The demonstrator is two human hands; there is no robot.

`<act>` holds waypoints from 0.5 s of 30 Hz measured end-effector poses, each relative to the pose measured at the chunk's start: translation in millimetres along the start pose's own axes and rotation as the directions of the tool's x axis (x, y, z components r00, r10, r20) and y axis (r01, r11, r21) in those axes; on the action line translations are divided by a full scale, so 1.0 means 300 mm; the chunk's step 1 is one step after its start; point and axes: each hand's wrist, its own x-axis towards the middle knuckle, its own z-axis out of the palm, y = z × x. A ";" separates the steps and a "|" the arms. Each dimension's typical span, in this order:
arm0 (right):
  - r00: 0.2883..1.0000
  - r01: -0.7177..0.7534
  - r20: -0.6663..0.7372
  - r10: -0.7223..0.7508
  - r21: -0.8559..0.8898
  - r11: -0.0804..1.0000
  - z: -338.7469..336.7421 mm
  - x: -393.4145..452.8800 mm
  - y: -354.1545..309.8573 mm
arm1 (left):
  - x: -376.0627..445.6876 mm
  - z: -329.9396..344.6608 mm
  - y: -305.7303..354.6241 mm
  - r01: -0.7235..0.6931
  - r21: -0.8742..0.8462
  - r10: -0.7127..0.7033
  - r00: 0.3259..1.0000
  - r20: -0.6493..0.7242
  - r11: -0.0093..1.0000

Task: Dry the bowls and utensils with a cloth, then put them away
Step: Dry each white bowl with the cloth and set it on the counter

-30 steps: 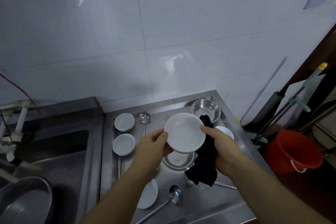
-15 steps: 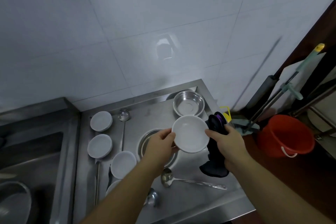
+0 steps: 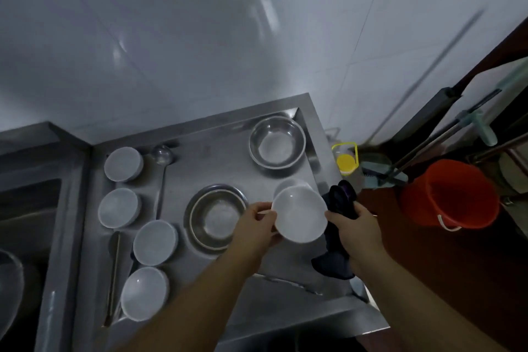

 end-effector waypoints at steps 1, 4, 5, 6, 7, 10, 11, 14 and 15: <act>1.000 -0.005 0.014 0.005 -0.025 1.000 -0.004 0.020 0.012 | 0.016 0.013 -0.006 0.011 0.023 -0.010 1.000 -0.026 1.000; 0.999 0.002 0.046 0.002 -0.085 0.996 -0.008 0.077 0.027 | 0.079 0.040 -0.022 -0.001 0.170 0.019 0.994 -0.105 0.986; 0.999 0.018 0.044 -0.014 -0.105 0.994 -0.002 0.096 0.025 | 0.099 0.045 -0.023 -0.007 0.180 0.029 0.992 -0.121 0.984; 0.999 0.038 0.037 -0.033 -0.130 0.991 0.005 0.113 0.021 | 0.118 0.053 -0.024 -0.008 0.166 0.030 0.991 -0.131 0.986; 0.998 0.060 0.030 -0.055 -0.155 0.986 0.012 0.131 0.018 | 0.136 0.059 -0.026 -0.009 0.149 0.030 0.990 -0.141 0.989; 0.996 0.087 0.025 -0.084 -0.210 0.974 0.035 0.185 0.014 | 0.188 0.076 -0.035 -0.022 0.133 0.046 0.983 -0.176 0.991; 0.996 0.089 0.024 -0.086 -0.220 0.971 0.044 0.200 0.014 | 0.204 0.081 -0.040 -0.022 0.134 0.047 0.981 -0.189 0.991; 0.994 0.113 0.027 -0.110 -0.250 0.962 0.066 0.235 0.019 | 0.247 0.092 -0.056 -0.018 0.154 0.053 0.973 -0.225 0.988; 0.993 0.120 0.033 -0.116 -0.265 0.957 0.071 0.245 0.023 | 0.258 0.096 -0.060 -0.018 0.168 0.058 0.969 -0.239 0.986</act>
